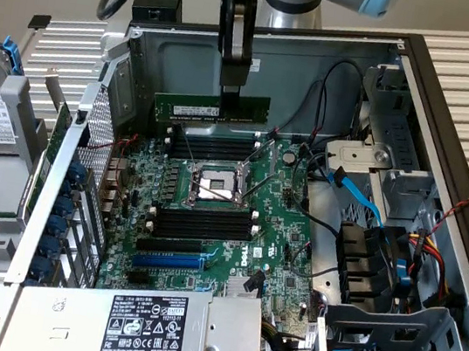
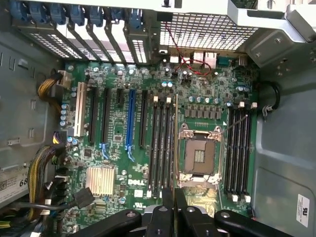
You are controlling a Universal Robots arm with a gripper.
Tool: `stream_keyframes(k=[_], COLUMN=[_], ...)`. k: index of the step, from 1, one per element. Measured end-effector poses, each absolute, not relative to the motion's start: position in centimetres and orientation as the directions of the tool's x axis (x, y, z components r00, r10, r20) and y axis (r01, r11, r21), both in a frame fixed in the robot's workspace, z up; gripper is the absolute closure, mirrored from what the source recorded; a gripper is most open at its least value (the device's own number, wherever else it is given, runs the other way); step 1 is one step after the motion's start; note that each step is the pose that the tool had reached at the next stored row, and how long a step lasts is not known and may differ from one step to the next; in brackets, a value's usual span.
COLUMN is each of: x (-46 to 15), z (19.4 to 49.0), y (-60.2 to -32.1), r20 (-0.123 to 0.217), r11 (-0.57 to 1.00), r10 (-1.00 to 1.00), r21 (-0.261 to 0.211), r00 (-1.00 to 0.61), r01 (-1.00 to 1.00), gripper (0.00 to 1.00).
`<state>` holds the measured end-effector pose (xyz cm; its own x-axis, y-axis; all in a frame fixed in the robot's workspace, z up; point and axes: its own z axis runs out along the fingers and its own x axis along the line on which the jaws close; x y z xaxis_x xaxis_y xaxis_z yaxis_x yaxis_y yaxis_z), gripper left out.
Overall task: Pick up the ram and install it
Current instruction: 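Insert the ram into the slot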
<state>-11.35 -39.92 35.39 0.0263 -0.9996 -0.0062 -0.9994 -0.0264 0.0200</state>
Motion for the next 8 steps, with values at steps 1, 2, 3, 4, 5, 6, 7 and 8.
stream_keyframes(k=[1,2,3,4,5,6,7,8], x=[-11.39,-11.41,-11.42,-11.42,-11.42,-11.43,-11.43,-11.44], z=[35.23,35.07,34.88,34.70,34.52,34.38,34.29,34.24], y=[-39.92,-39.92,-39.92,-39.92,-39.92,-39.93,-39.93,-39.96], r20=[-0.006,-0.005,-0.005,-0.005,-0.005,-0.005,-0.005,-0.004], r11=[-0.026,-0.026,-0.026,-0.027,-0.027,-0.027,-0.026,-0.026], r10=[-1.000,-1.000,-1.000,-1.000,-1.000,-1.000,-1.000,-1.000], r21=[0.020,0.020,0.020,0.019,0.019,0.019,0.019,0.019], r00=[0.026,0.026,0.026,0.026,0.027,0.026,0.026,0.026], r01=[-0.999,-0.999,-0.999,-0.999,-0.999,-0.999,-0.999,-0.999], gripper=[0.87,0.87,0.87,0.87,0.87,0.87,0.87,0.87])
